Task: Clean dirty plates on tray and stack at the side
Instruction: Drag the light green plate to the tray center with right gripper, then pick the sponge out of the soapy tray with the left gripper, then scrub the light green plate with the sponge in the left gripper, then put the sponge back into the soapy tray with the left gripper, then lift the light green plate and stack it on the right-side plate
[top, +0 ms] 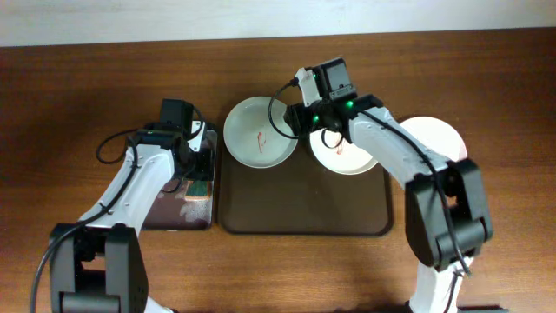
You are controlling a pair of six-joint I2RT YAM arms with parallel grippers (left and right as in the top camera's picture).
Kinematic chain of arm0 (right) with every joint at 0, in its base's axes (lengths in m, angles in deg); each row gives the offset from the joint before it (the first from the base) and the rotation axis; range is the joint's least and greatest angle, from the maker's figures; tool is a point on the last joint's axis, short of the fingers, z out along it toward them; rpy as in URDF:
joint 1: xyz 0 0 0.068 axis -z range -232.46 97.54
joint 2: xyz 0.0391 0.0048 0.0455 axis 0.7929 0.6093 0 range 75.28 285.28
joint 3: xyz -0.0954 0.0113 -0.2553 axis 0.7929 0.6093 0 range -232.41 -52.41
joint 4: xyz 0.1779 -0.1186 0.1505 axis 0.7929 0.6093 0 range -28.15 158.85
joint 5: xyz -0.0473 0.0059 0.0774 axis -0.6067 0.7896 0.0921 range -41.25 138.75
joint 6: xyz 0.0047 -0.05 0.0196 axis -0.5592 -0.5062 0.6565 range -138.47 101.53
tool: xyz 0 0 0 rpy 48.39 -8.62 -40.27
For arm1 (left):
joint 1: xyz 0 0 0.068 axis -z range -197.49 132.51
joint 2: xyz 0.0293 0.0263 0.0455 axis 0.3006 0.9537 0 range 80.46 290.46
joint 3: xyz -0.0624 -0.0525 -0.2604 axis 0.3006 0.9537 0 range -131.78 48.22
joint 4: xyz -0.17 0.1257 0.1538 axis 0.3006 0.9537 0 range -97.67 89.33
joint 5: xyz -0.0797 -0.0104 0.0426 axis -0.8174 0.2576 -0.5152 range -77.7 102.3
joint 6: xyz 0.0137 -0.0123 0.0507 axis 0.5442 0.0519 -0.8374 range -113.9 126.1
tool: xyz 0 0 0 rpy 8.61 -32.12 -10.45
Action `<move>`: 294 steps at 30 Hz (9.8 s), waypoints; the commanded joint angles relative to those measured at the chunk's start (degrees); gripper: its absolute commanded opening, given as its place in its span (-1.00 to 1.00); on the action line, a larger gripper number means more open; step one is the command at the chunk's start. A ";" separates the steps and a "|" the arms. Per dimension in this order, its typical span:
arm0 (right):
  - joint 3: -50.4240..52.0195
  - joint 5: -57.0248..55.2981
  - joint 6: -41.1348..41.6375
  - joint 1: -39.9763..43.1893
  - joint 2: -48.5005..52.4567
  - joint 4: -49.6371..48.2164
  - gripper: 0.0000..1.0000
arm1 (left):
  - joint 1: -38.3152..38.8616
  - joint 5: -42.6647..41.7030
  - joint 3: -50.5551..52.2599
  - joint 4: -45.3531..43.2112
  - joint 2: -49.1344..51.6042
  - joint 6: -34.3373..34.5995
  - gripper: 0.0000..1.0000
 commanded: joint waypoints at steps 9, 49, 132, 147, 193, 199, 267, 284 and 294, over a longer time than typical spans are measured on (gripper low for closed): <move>0.00 0.92 8.46 -0.17 6.47 2.12 -0.44 | 0.00 -0.63 -0.46 0.61 -0.39 -0.02 0.24; 9.75 -2.29 20.55 -0.24 -1.90 17.97 -0.92 | 0.00 -0.66 -0.46 1.66 -0.39 0.00 0.15; 9.75 -1.84 20.52 -0.22 -1.90 20.39 -0.92 | -5.05 -2.51 8.39 -12.57 -20.94 21.77 -1.00; 9.75 -1.81 20.52 -0.22 -1.90 20.79 -0.92 | -2.25 -16.41 -1.40 0.26 -6.19 -1.01 -1.00; 9.75 -1.84 19.45 -0.22 -1.90 21.70 -0.92 | 3.76 12.13 3.72 -0.31 -4.26 4.15 -1.00; 9.75 -1.84 19.45 -0.22 -1.90 22.03 -0.92 | 3.78 14.38 5.29 -2.82 2.91 4.17 -0.66; 6.32 -67.47 9.53 -18.64 -24.57 20.17 -0.92 | 3.56 9.94 -4.46 -5.40 13.88 8.92 -1.00; 6.45 -17.25 17.44 35.67 -27.12 27.15 -0.92 | 3.56 5.86 -5.66 2.29 3.89 8.94 0.29; 6.51 -17.29 16.96 44.09 -14.12 29.66 -0.92 | 3.56 5.86 -5.66 2.51 3.89 8.94 0.30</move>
